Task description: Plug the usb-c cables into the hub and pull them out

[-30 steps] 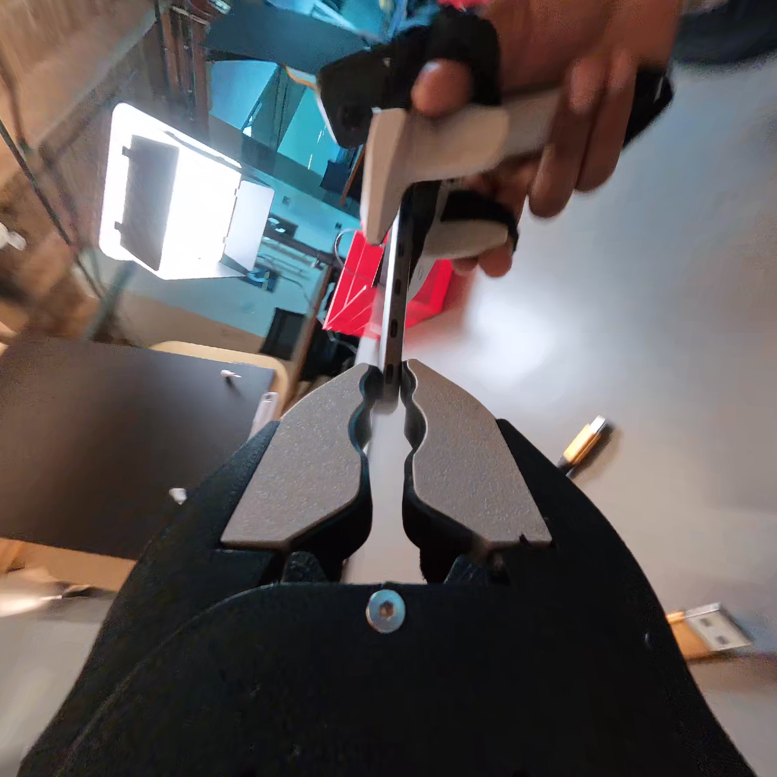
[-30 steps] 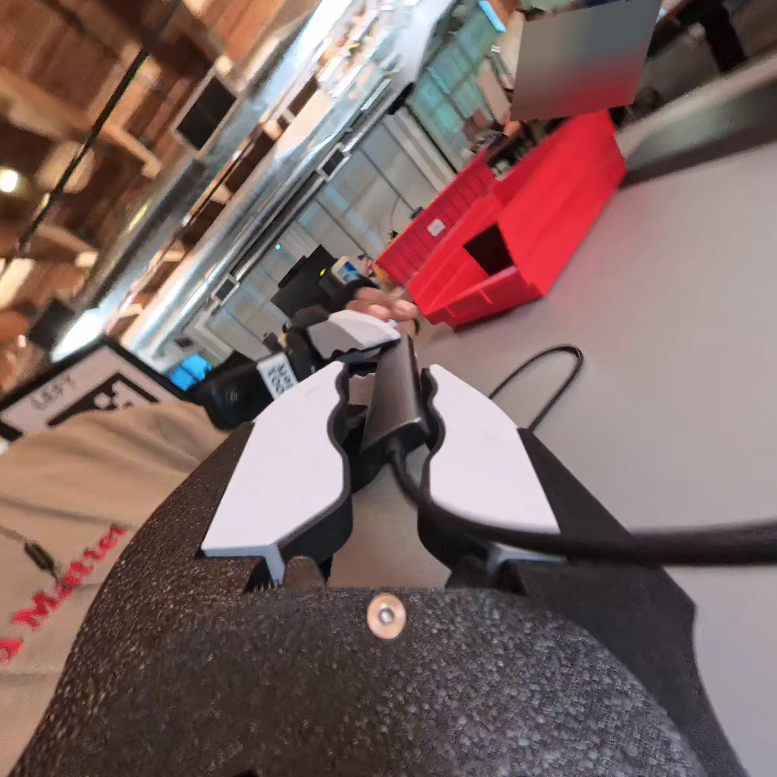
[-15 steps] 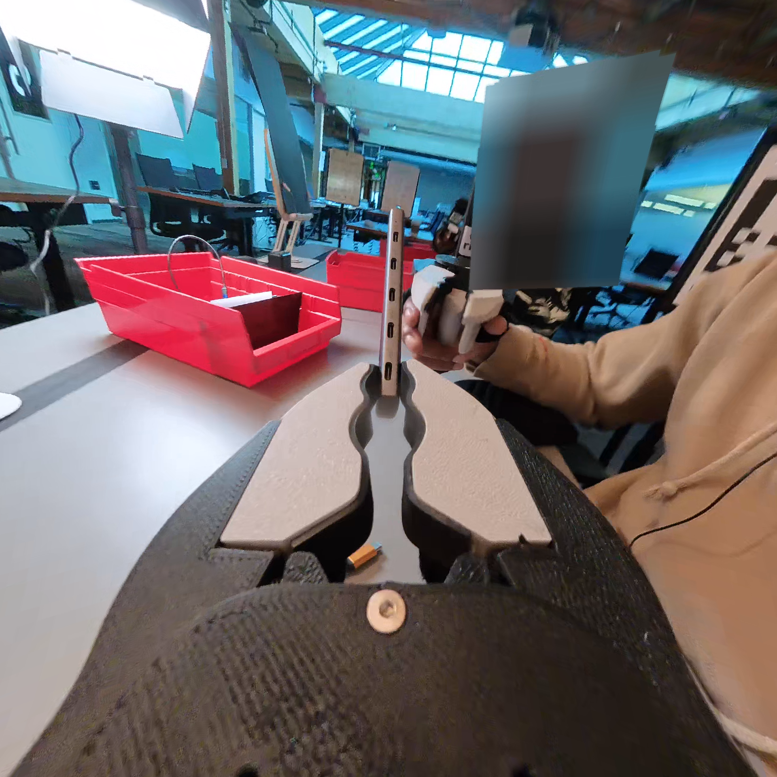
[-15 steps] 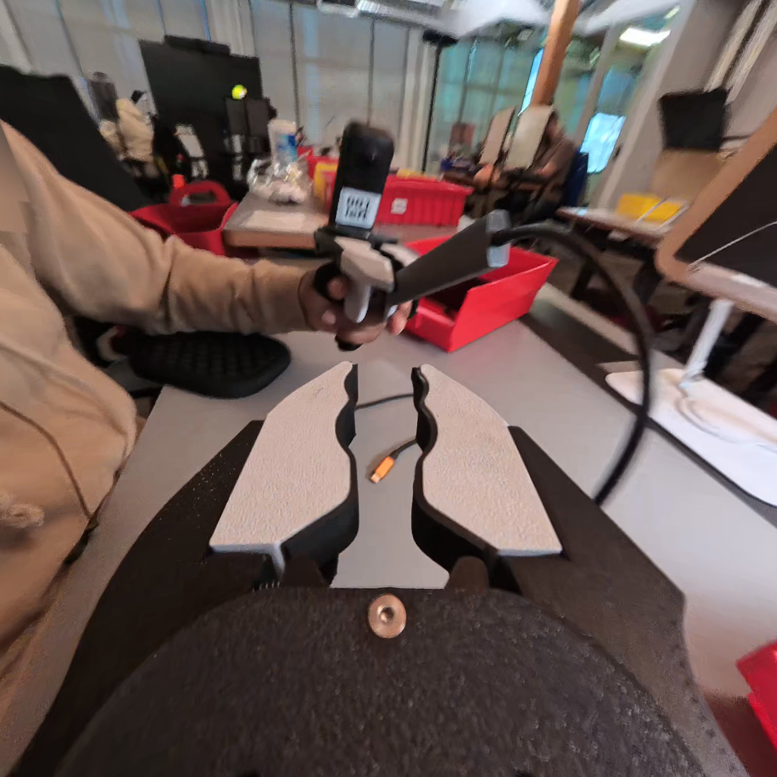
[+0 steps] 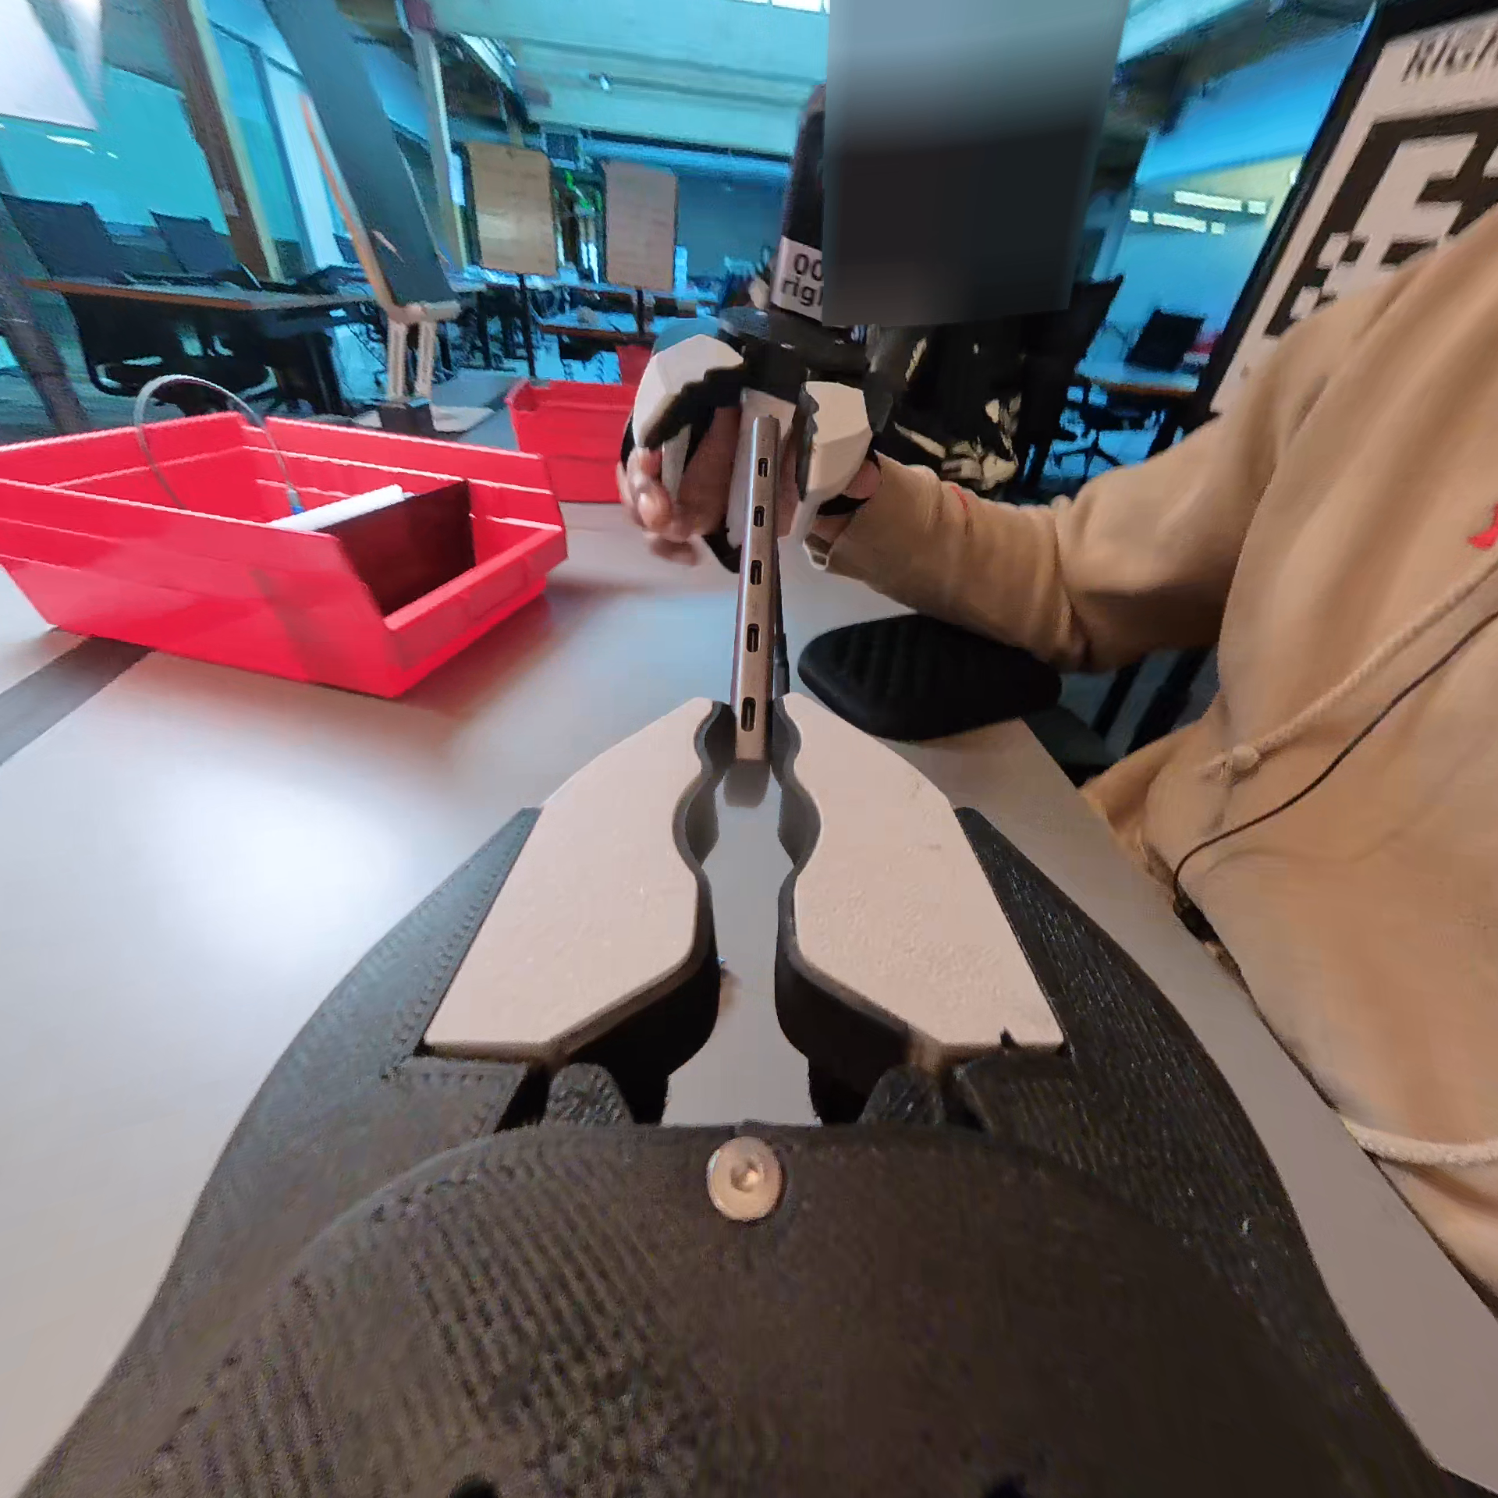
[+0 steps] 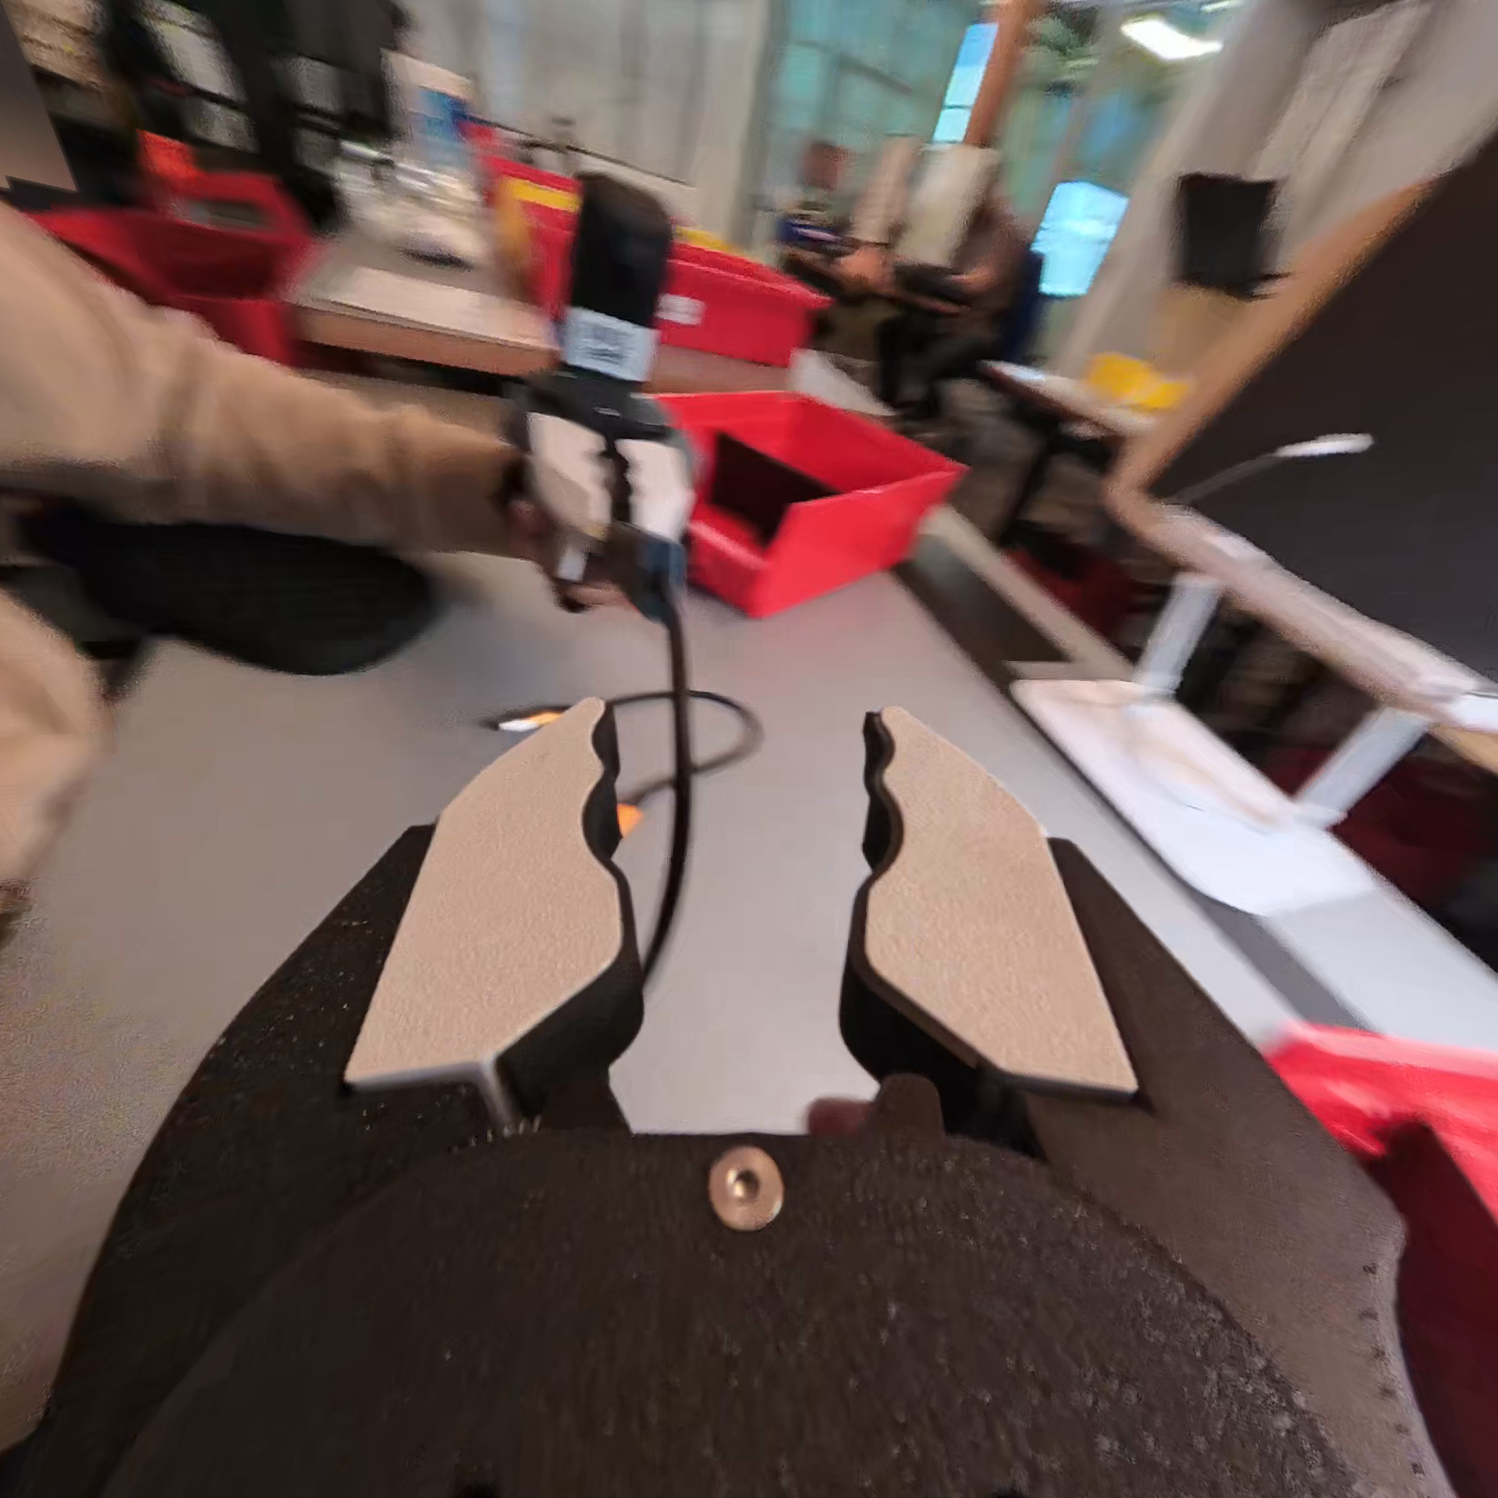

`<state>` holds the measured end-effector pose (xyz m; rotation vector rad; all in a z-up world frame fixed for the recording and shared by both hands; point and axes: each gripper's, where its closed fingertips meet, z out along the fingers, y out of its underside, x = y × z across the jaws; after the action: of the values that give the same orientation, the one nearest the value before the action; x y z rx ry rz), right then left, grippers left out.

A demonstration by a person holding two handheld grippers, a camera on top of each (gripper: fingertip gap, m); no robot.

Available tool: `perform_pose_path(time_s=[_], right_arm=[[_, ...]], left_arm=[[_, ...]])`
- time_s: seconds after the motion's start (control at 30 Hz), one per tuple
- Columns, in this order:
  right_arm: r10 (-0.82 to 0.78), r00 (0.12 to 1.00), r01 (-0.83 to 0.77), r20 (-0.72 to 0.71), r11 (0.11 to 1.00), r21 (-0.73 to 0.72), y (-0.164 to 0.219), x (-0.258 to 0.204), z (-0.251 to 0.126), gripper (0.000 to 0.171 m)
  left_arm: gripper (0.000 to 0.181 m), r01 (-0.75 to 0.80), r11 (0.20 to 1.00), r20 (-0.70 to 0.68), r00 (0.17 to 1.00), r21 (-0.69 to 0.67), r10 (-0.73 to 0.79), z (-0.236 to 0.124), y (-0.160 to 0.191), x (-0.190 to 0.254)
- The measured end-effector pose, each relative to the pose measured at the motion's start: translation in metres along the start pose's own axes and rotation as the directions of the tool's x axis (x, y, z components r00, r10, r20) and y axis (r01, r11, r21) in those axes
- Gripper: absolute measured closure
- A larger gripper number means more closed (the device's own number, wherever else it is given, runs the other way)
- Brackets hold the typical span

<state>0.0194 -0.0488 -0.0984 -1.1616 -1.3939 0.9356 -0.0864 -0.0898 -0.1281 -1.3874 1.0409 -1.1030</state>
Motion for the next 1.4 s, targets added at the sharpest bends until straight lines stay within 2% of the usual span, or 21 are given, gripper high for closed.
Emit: perform_pose_path(time_s=[0.1, 0.2, 0.27, 0.4, 0.57, 0.87, 0.97, 1.0, 1.07, 1.3, 1.37, 1.4], right_arm=[[0.000, 0.988, 0.000, 0.155, 1.000, 0.003, 0.008, -0.039, 0.033, 0.126], [-0.003, 0.980, 0.004, 0.200, 1.000, -0.006, 0.014, -0.058, 0.052, 0.151], [0.028, 0.985, -0.035, 0.173, 0.999, 0.038, 0.009, -0.055, 0.054, 0.158], [0.044, 0.978, -0.043, 0.205, 0.999, -0.006, 0.014, -0.061, 0.054, 0.155], [0.165, 0.956, -0.181, 0.244, 0.982, 0.047, 0.006, -0.057, 0.043, 0.137], [0.175, 0.982, -0.183, 0.070, 0.972, 0.149, -0.010, -0.038, 0.044, 0.152], [0.181, 0.975, -0.195, 0.125, 0.974, 0.111, -0.005, -0.052, 0.052, 0.151], [0.167, 0.980, -0.182, 0.112, 0.972, 0.145, -0.009, -0.054, 0.052, 0.155], [0.167, 0.981, -0.183, 0.095, 0.964, 0.195, -0.017, -0.052, 0.048, 0.158], [0.160, 0.984, -0.172, 0.082, 0.972, 0.163, -0.011, -0.051, 0.049, 0.161], [0.156, 0.986, -0.165, 0.067, 0.970, 0.179, -0.013, -0.045, 0.045, 0.161], [0.172, 0.984, -0.179, 0.054, 0.963, 0.199, -0.017, -0.037, 0.039, 0.161]], left_arm=[[0.171, -0.029, 0.999, -0.032, 0.999, -0.041, 0.028, 0.013, 0.009, 0.011], [0.171, -0.023, 0.998, -0.051, 0.999, -0.059, 0.020, 0.019, 0.015, 0.016], [0.171, -0.010, 0.999, -0.046, 0.999, -0.042, 0.008, 0.018, 0.014, 0.015], [0.172, -0.023, 0.999, -0.054, 0.998, -0.030, 0.022, 0.016, 0.011, 0.017], [0.172, -0.009, 0.999, -0.047, 0.999, 0.044, 0.011, 0.008, -0.001, 0.015], [0.171, 0.022, 0.989, -0.019, 1.000, 0.143, -0.020, 0.017, -0.013, 0.015], [0.172, 0.068, 0.981, -0.063, 0.996, 0.182, -0.057, 0.025, -0.017, 0.022], [0.172, 0.071, 0.980, -0.070, 0.996, 0.185, -0.059, 0.027, -0.017, 0.023], [0.171, 0.053, 0.983, -0.067, 0.997, 0.177, -0.042, 0.029, -0.018, 0.025], [0.168, 0.039, 0.992, -0.016, 0.999, 0.123, -0.037, 0.031, -0.010, 0.017], [0.145, 0.008, 0.999, 0.066, 0.998, 0.051, -0.012, 0.027, -0.005, 0.003], [0.142, -0.018, 1.000, 0.102, 0.995, -0.005, 0.018, 0.023, -0.001, -0.003]])
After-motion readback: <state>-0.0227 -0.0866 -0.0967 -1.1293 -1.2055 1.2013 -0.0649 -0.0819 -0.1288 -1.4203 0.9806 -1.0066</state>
